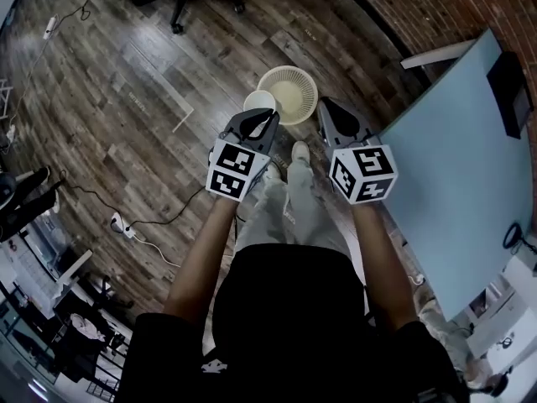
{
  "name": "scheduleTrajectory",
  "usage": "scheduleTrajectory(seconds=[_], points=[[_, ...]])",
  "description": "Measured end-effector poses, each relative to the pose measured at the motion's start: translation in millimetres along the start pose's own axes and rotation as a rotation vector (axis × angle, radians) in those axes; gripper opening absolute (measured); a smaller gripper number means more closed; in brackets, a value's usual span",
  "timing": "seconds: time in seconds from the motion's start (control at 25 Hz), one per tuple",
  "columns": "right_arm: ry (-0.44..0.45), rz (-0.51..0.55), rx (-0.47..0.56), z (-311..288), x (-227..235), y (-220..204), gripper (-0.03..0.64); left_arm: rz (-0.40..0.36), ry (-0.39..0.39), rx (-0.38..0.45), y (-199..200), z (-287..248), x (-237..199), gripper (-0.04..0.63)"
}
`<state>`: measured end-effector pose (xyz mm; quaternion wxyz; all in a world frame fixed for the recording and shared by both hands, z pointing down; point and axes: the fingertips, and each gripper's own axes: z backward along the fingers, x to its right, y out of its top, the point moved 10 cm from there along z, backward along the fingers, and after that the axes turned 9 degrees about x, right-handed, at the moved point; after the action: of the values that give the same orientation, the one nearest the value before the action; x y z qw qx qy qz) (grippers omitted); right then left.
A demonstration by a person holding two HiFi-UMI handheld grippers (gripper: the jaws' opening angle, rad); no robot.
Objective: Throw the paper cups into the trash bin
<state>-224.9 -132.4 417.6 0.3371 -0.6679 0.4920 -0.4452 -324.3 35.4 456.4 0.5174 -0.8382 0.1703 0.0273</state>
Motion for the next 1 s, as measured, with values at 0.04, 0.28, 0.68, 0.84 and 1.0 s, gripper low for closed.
scheduleTrajectory(seconds=[0.04,0.28,0.68,0.84,1.0], points=[[0.006,-0.008,-0.012,-6,1,-7,0.003,0.007,0.003,-0.008,-6,-5,-2,0.028],[0.06,-0.015,-0.103,-45,9,-58,0.003,0.062,0.015,-0.066,-52,-40,-13,0.028],[0.072,-0.056,-0.163,-90,31,-143,0.003,0.093,0.006,-0.146,-126,-88,-39,0.028],[0.054,-0.067,-0.185,-104,48,-180,0.003,0.095,-0.015,-0.157,-155,-116,-44,0.028],[0.009,-0.089,-0.186,-111,68,-211,0.003,0.091,-0.025,-0.153,-184,-139,-37,0.028]])
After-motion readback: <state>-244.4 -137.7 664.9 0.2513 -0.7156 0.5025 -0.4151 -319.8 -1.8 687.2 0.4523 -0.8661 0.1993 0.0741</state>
